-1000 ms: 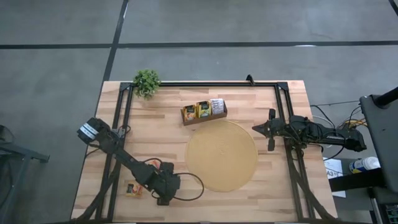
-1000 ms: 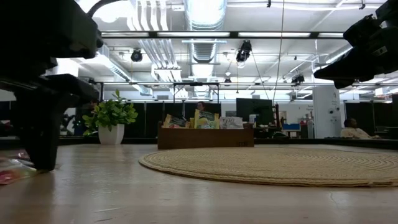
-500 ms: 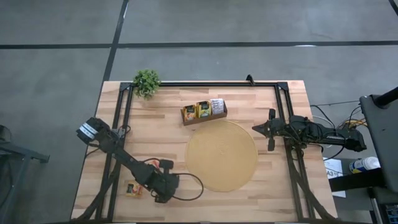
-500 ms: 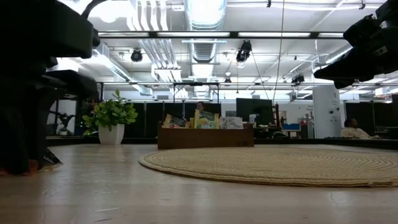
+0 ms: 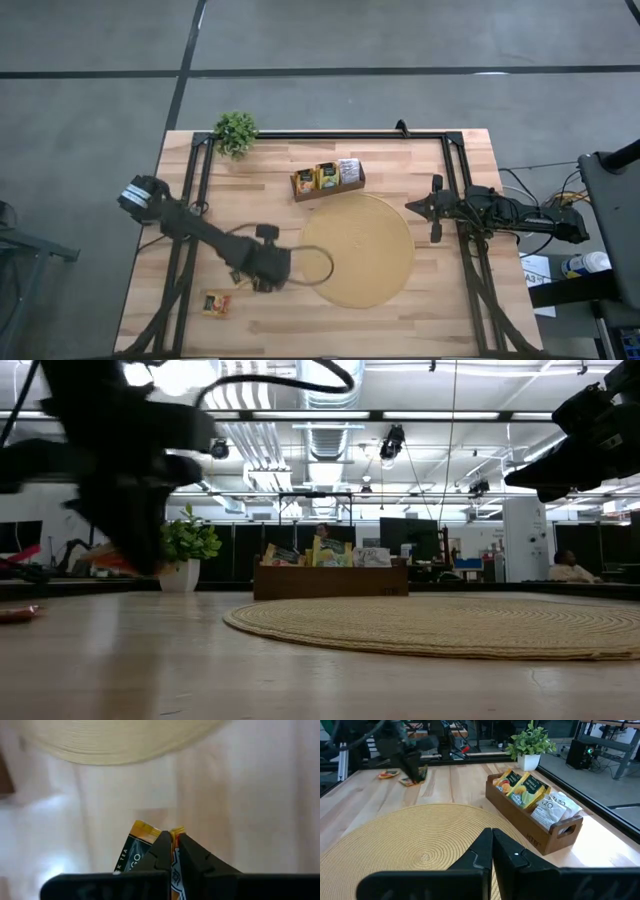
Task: Pick & Place Tea
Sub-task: Put the orange tea bag into the left section of the wooden organizer
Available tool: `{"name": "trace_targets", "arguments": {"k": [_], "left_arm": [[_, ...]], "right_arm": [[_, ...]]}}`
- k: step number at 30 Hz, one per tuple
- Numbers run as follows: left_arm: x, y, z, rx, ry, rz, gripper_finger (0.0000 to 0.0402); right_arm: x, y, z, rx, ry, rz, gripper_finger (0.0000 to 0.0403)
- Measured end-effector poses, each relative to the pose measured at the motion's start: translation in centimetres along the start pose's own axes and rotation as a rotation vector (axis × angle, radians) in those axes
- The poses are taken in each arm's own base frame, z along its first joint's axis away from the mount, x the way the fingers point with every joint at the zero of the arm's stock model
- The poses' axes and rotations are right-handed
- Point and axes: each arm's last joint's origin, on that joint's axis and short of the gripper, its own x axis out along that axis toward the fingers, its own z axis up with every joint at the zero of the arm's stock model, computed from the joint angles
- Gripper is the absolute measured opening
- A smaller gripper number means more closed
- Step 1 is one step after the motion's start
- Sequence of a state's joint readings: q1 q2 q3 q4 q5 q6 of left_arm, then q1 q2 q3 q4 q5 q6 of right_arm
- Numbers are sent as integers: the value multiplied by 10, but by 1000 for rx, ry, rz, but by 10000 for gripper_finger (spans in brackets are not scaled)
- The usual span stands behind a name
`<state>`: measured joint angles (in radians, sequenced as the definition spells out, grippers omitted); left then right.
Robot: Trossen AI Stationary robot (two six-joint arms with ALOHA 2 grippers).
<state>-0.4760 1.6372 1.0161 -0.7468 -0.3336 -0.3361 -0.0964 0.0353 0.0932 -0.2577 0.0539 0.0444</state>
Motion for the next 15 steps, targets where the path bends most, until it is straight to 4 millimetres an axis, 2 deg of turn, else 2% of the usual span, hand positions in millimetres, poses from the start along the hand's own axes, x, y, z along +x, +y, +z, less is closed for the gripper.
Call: {"name": "trace_targets", "arguments": {"k": [10,15], "left_arm": [[-13,95,43,-155,-70,67,13],[-16,133,52,-125,-94,99,13]], "right_arm": [[0,0,0,0,0,0,9],[0,0,0,0,0,0,9]]}}
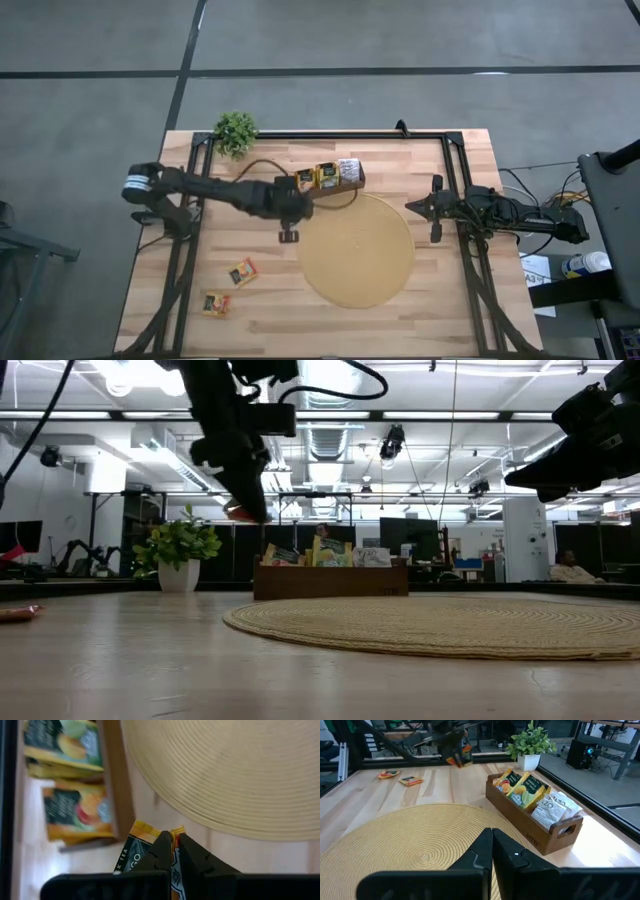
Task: Pick & Place Tea
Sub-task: Put the orange tea bag into the left section of the wooden organizer
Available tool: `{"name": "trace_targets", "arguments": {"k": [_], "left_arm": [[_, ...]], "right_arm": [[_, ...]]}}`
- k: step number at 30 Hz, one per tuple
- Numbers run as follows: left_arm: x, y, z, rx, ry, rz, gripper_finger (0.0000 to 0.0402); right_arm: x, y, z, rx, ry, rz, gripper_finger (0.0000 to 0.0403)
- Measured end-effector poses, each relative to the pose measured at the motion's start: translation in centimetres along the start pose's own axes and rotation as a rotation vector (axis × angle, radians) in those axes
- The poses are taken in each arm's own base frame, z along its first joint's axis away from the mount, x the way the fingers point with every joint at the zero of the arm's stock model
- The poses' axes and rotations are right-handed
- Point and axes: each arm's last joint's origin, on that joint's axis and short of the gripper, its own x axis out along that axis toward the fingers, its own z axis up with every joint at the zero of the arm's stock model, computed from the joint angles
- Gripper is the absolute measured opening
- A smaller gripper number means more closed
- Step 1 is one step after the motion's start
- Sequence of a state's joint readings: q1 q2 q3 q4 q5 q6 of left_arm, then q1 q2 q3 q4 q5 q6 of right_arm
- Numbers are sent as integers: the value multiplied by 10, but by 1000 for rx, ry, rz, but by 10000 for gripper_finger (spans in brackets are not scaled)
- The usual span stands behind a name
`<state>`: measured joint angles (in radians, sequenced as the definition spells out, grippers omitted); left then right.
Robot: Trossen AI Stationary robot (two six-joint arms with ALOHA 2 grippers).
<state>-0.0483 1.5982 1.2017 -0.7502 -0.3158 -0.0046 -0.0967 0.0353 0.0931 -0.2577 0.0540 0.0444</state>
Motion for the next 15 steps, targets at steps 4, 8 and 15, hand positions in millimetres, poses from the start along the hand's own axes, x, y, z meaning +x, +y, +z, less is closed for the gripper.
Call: {"name": "trace_targets", "arguments": {"k": [4,8,15], "left_arm": [[6,23,2,-2,-12,-20,13],[12,46,4,-17,-37,1,13],[26,83,5,-125,-81,68,13]], "right_arm": [[0,0,0,0,0,0,9],[0,0,0,0,0,0,9],[0,0,0,0,1,0,9]]}}
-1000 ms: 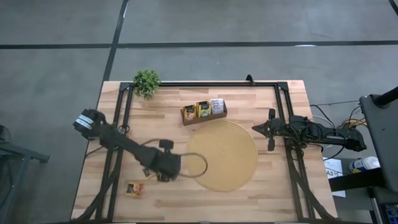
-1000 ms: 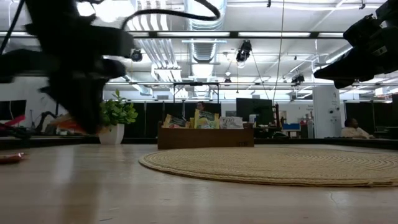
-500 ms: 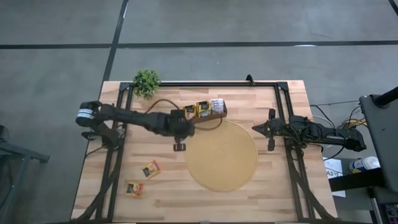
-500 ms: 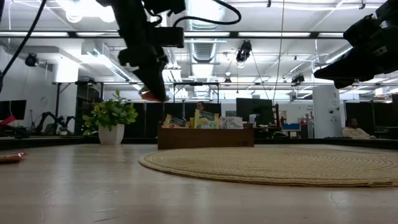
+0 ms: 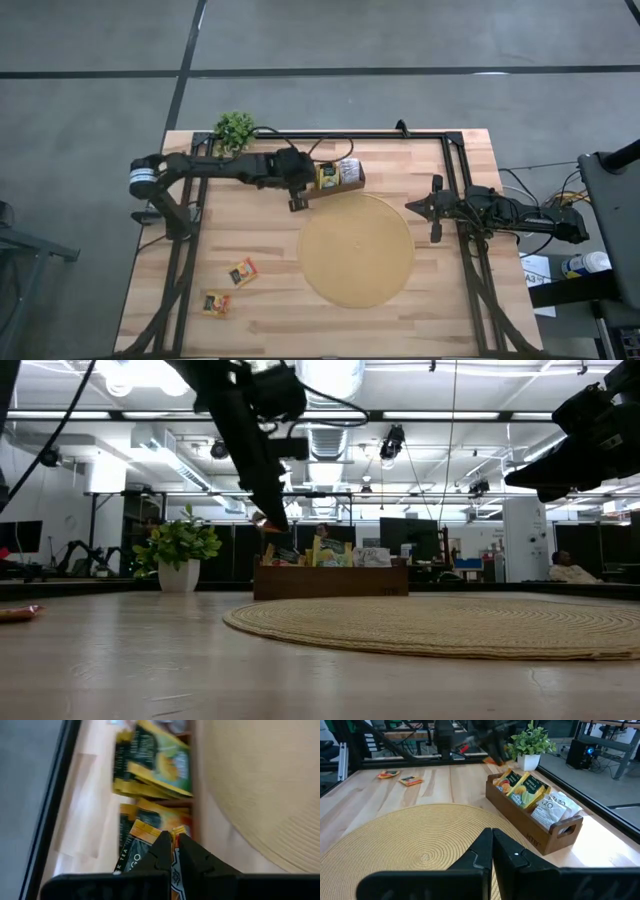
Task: Pick & Place Tea
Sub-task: Put the orange tea bag into the left section of the wooden organizer
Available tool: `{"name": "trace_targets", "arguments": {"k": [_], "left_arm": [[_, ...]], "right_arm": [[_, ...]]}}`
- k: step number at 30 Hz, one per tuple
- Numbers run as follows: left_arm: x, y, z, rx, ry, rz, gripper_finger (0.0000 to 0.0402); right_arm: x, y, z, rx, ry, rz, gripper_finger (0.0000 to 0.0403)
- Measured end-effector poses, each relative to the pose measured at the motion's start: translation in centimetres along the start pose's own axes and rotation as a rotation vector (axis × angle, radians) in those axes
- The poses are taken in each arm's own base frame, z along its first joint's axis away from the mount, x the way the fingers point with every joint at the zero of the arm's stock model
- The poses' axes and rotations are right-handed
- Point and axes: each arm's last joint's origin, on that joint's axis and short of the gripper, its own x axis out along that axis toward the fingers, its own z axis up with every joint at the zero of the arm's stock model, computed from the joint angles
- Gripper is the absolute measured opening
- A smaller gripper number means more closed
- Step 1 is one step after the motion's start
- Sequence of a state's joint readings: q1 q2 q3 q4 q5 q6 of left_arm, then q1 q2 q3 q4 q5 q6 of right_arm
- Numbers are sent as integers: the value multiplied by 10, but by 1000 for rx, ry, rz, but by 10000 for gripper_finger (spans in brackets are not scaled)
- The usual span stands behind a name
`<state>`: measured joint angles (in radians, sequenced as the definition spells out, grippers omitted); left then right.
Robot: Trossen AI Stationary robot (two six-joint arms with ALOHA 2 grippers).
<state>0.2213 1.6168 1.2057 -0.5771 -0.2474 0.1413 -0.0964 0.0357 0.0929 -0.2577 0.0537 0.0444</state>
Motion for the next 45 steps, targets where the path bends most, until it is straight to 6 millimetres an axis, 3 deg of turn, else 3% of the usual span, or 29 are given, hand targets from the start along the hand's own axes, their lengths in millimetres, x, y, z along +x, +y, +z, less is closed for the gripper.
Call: {"name": "trace_targets", "arguments": {"k": [11,26,34,45], "left_arm": [[40,0,2,-23,7,-32,13],[81,-3,-6,109,90,53,13],[83,-2,-4,133,99,80,37],[69,6,24,162,-2,28,63]], "right_arm": [[0,0,0,0,-1,0,9],[0,0,0,0,-1,0,9],[0,0,0,0,-1,0,9],[0,0,0,0,-1,0,9]]}}
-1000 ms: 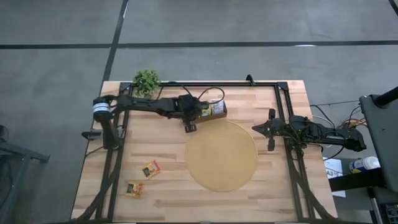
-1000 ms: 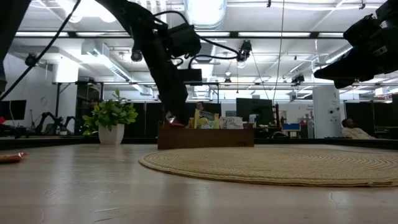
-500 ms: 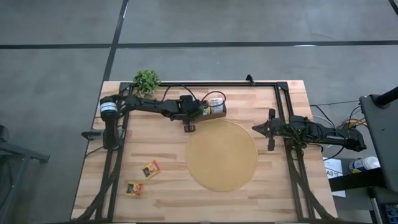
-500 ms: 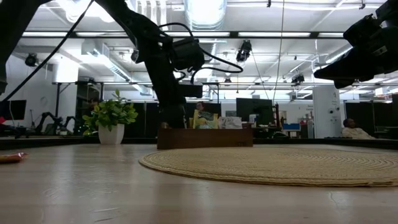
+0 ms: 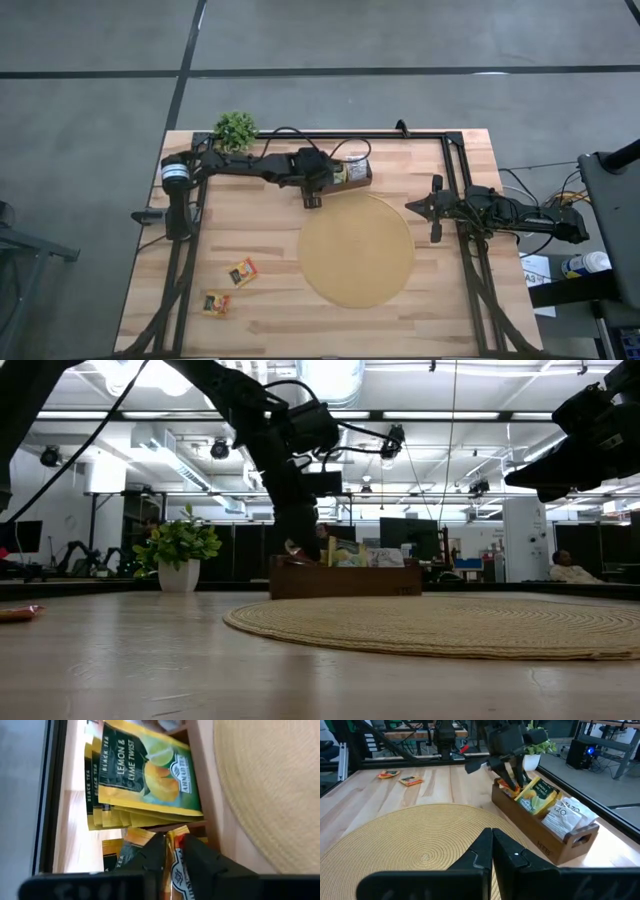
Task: Pick & Place Tea
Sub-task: Put the orange tea bag into the left section of the wooden organizer
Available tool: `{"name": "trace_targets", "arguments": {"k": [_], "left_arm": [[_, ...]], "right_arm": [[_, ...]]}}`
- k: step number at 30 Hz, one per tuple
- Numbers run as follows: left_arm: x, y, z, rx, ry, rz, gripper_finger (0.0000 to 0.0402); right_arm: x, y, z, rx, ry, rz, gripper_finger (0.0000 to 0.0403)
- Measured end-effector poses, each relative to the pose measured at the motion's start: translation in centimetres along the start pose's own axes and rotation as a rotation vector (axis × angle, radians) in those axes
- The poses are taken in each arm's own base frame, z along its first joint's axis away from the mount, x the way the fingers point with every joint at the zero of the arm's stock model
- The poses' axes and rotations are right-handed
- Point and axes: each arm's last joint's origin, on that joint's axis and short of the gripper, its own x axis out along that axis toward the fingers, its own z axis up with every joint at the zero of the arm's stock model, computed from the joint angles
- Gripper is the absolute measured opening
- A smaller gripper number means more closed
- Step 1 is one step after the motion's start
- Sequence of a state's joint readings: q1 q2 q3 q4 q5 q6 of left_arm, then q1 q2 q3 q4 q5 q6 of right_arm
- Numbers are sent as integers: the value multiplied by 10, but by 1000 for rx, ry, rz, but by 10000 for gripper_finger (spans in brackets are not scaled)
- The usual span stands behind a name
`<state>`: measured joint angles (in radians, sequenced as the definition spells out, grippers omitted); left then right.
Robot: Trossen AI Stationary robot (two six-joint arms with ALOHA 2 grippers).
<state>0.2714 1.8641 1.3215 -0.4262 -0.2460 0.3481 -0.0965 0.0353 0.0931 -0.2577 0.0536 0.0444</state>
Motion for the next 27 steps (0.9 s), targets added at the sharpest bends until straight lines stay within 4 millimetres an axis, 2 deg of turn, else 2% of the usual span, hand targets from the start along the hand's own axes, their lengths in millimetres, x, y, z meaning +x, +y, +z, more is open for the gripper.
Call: {"name": "trace_targets", "arguments": {"k": [4,9,17,21,27], "left_arm": [[-1,2,0,3,8,-23,108],[2,4,-9,4,64,-32,186],[3,10,-9,-14,71,76,300],[2,12,-5,-20,52,84,328],[1,9,-6,-11,57,66,333]], "right_arm": [[0,0,0,0,0,0,9],[0,0,0,0,0,0,9],[0,0,0,0,0,0,9],[0,0,0,0,0,0,9],[0,0,0,0,0,0,9]]}}
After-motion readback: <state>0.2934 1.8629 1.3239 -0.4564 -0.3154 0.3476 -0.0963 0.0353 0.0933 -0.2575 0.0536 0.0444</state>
